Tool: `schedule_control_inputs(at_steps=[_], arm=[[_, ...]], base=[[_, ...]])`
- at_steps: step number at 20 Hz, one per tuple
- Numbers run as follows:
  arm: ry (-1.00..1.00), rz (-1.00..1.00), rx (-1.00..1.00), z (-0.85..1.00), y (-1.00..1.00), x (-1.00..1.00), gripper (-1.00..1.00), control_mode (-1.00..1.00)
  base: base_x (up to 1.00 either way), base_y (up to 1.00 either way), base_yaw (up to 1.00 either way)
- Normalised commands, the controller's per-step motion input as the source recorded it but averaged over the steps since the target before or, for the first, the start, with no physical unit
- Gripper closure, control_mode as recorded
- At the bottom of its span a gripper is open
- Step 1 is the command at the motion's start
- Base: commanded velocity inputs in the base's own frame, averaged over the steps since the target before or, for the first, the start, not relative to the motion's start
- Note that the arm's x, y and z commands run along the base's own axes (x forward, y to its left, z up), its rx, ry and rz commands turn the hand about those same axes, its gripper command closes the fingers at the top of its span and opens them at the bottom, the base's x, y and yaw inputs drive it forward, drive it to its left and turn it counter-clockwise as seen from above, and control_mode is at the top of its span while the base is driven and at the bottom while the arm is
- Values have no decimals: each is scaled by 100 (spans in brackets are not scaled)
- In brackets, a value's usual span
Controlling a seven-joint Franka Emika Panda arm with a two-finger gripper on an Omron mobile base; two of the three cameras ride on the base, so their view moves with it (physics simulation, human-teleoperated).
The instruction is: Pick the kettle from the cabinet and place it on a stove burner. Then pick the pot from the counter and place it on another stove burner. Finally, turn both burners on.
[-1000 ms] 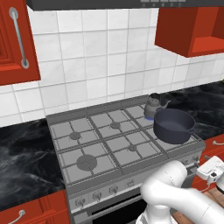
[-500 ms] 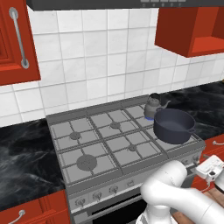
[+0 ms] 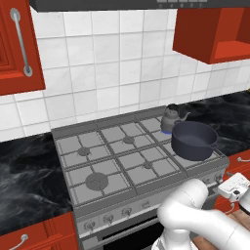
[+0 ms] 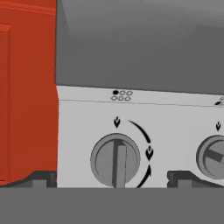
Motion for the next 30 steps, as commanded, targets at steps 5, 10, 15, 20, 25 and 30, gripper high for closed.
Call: schedule_control_inputs(at_steps=[5, 10, 15, 20, 25, 30], arm=[[-2, 0, 4, -8, -1, 0, -100, -100], [-4, 0, 1, 0, 0, 0, -100, -100], [-1, 0, 0, 0, 0, 2, -100, -100], [0, 0, 0, 0, 0, 1, -100, -100], [-8, 0, 0, 0, 0, -5, -100, -100], [-7, 0, 0, 0, 0, -4, -100, -100]], base=[[0, 0, 0], [0, 0, 0], [0, 0, 0], [0, 0, 0], [0, 0, 0], [0, 0, 0]])
